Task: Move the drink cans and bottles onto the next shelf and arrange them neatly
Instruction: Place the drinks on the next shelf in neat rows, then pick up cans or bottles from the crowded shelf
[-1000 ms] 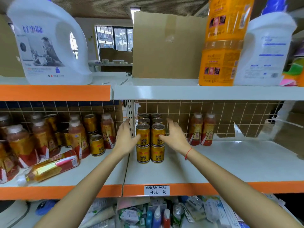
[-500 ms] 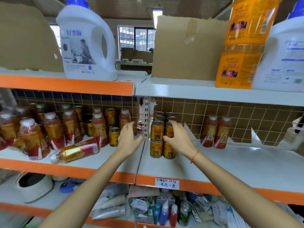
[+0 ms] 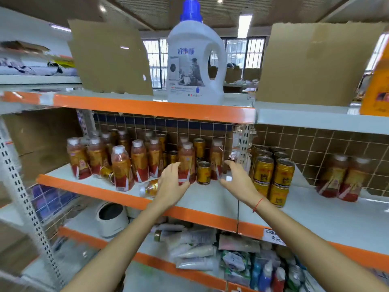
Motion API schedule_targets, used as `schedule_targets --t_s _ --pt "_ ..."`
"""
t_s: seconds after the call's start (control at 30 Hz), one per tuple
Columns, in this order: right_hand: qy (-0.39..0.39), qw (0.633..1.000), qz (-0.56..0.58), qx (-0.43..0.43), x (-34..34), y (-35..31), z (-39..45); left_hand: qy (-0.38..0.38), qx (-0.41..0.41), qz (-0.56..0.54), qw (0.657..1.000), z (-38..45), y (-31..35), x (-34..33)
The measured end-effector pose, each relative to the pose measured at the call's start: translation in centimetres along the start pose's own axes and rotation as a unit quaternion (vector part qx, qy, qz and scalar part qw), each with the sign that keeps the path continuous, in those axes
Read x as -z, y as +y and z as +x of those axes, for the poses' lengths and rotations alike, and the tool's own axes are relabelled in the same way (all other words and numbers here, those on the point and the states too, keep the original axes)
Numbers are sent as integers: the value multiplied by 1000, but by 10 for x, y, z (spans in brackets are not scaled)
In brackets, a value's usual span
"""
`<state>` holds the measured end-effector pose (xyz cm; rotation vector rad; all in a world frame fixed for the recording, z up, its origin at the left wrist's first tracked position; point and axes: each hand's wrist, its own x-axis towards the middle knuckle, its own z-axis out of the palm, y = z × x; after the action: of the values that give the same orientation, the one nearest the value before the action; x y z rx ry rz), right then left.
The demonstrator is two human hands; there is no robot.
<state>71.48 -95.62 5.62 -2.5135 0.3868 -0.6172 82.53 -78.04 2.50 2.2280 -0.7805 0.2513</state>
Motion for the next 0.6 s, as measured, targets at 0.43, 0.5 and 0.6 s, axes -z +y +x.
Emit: schedule_targets --t_s 0.43,0.5,0.6 --pt "-51 998 38 -19 -88 -70 12 -8 21 40 999 -21 -101 71" --pt "-49 998 25 -10 -92 -73 18 -6 26 37 999 -18 -109 72" --pt "-58 998 15 -1 -98 -77 29 3 35 34 999 -10 -120 74"
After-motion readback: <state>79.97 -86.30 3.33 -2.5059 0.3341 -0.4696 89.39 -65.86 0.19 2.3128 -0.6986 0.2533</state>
